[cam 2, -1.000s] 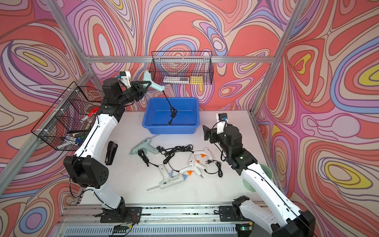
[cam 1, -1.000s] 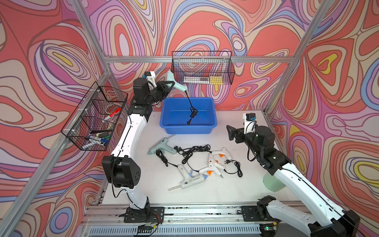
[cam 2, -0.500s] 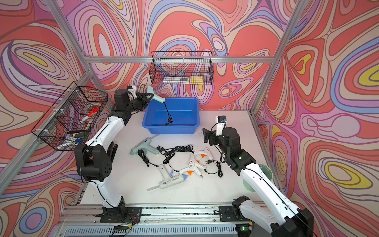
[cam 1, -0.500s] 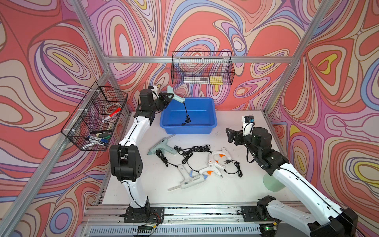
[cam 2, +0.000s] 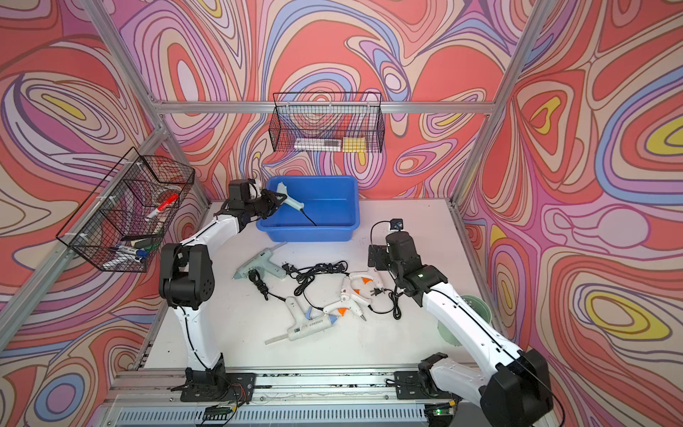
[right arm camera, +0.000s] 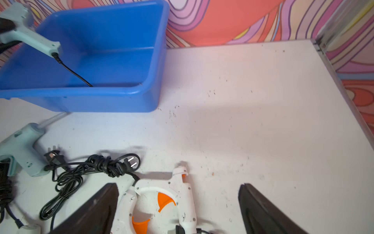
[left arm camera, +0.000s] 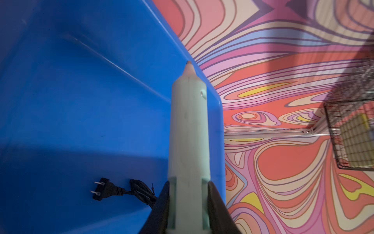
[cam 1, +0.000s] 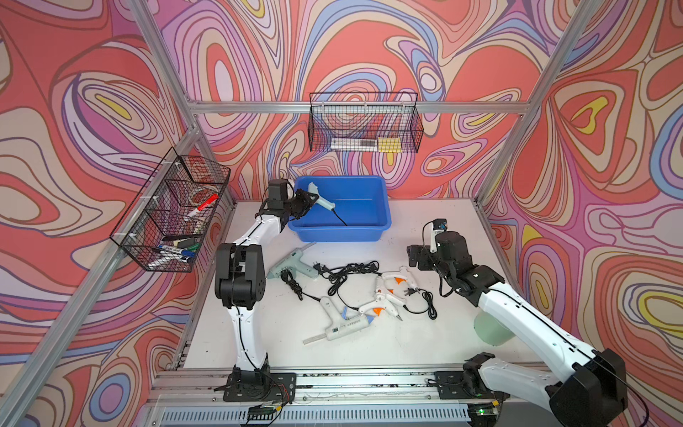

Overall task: Put the hot melt glue gun into the storage box
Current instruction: Place the hot melt adhesive gun in the storage box.

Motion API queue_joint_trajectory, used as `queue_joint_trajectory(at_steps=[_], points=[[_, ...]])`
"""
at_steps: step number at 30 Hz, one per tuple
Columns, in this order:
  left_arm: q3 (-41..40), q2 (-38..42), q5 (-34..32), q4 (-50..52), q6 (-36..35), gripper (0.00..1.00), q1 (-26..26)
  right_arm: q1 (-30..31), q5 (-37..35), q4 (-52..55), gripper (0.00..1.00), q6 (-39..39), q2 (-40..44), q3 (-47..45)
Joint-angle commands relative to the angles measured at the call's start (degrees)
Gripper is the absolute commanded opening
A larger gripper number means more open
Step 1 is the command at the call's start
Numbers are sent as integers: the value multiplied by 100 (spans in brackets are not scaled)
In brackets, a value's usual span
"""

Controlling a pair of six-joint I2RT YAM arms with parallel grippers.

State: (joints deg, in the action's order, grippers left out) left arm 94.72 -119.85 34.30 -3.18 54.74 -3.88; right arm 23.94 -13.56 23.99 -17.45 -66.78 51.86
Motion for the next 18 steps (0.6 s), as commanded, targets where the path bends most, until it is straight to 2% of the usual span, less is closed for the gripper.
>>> queue_joint_trajectory(at_steps=[1, 6, 12, 18], points=[[537, -359, 65, 495, -616, 0, -82, 23, -366, 929, 93, -540, -276, 240], [1316, -899, 11, 1212, -1078, 0, -199, 27, -504, 1588, 89, -1065, -749, 206], [2186, -1516, -97, 1949, -1357, 2, -306, 23, -131, 1491, 87, -1434, -944, -119], [2634, -1862, -425, 2464, -1653, 21, -315, 23, -35, 1485, 85, -1506, -1208, -84]])
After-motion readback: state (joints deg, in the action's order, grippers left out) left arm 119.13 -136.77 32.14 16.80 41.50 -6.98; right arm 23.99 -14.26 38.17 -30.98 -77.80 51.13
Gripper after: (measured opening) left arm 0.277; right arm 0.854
